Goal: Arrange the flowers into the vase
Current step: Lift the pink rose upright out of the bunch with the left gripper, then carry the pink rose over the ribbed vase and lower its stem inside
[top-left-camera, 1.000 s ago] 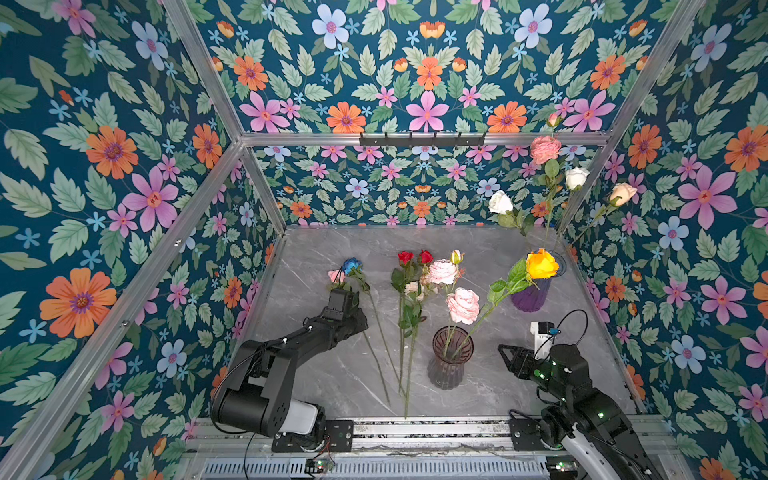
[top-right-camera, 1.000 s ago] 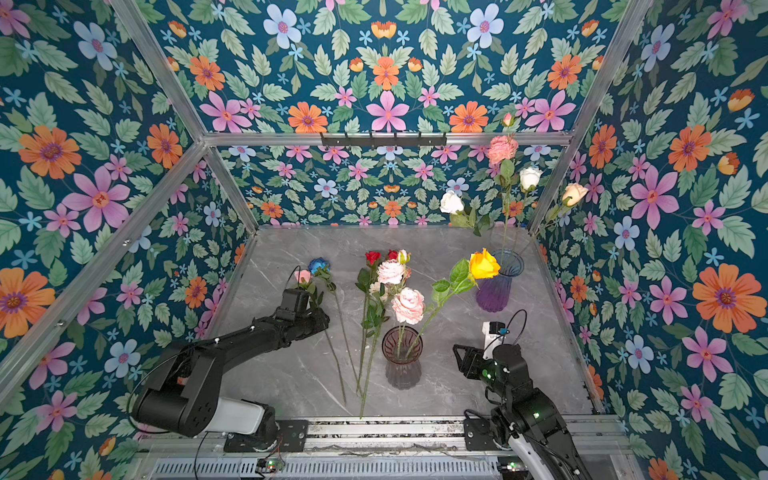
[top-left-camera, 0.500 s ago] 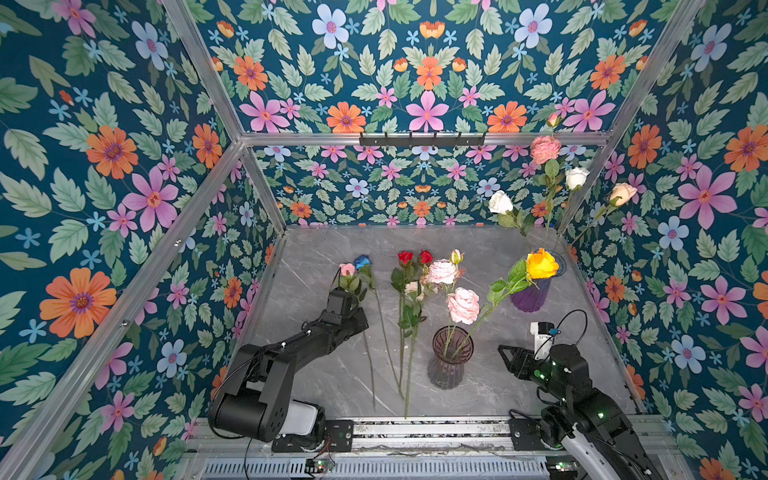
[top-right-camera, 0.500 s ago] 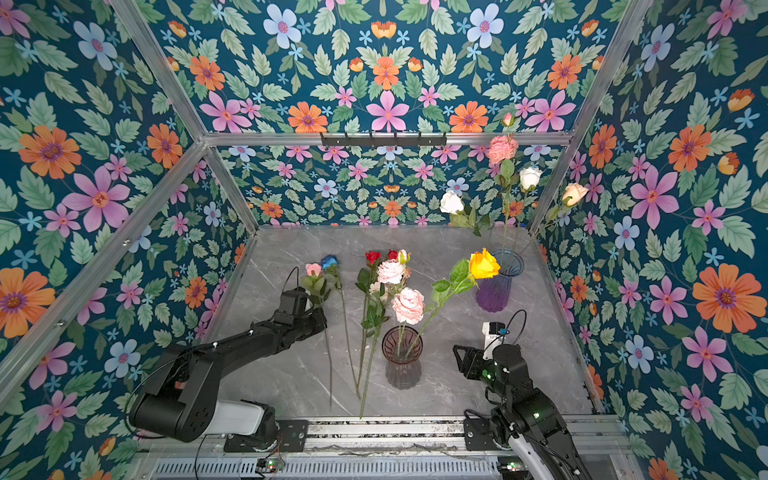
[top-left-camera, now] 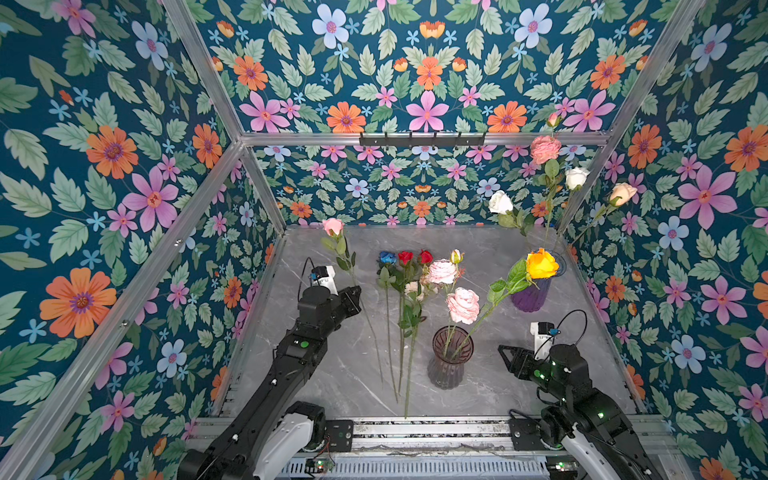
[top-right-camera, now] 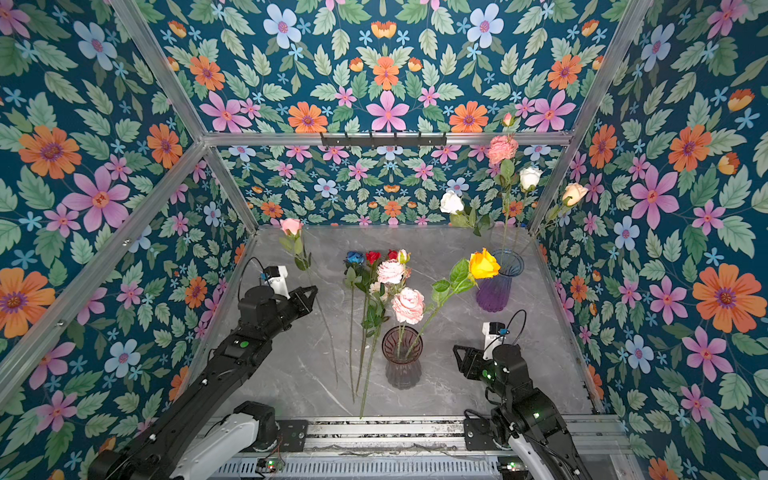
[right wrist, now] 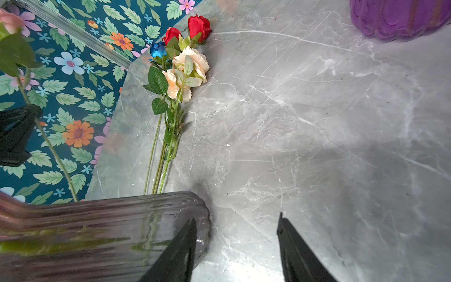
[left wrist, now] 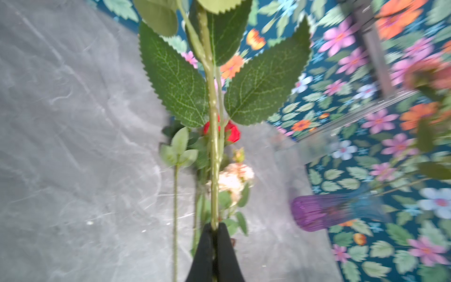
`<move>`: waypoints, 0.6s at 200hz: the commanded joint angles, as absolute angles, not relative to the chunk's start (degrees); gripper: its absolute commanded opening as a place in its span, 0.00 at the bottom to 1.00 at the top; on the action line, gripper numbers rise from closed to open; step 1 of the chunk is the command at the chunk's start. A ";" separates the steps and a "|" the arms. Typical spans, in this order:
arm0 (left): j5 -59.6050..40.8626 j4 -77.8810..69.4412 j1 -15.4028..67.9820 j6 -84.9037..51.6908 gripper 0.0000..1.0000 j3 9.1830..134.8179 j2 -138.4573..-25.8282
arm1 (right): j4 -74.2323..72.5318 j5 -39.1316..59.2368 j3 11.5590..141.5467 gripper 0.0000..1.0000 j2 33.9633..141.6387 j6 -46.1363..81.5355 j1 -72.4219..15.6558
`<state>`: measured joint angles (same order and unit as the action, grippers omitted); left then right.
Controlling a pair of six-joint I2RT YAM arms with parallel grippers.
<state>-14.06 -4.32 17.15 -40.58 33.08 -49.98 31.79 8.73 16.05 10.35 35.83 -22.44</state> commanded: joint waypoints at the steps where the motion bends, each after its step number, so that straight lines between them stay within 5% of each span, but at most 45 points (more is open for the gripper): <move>1: -20.38 -8.87 17.14 -44.89 0.00 33.75 -47.66 | 31.27 7.95 16.04 0.55 10.35 35.89 -22.50; 38: -29.51 -27.34 19.24 -55.01 0.00 34.28 -45.66 | 31.22 7.91 16.05 0.55 10.72 35.86 -22.45; 120: -21.30 -36.64 39.30 -44.76 0.00 41.46 -45.83 | 31.19 8.00 16.06 0.55 10.90 35.95 -22.48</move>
<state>-23.49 -31.05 35.86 -49.58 40.36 -44.73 31.81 8.56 16.05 10.74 35.86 -22.44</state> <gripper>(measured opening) 0.059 0.552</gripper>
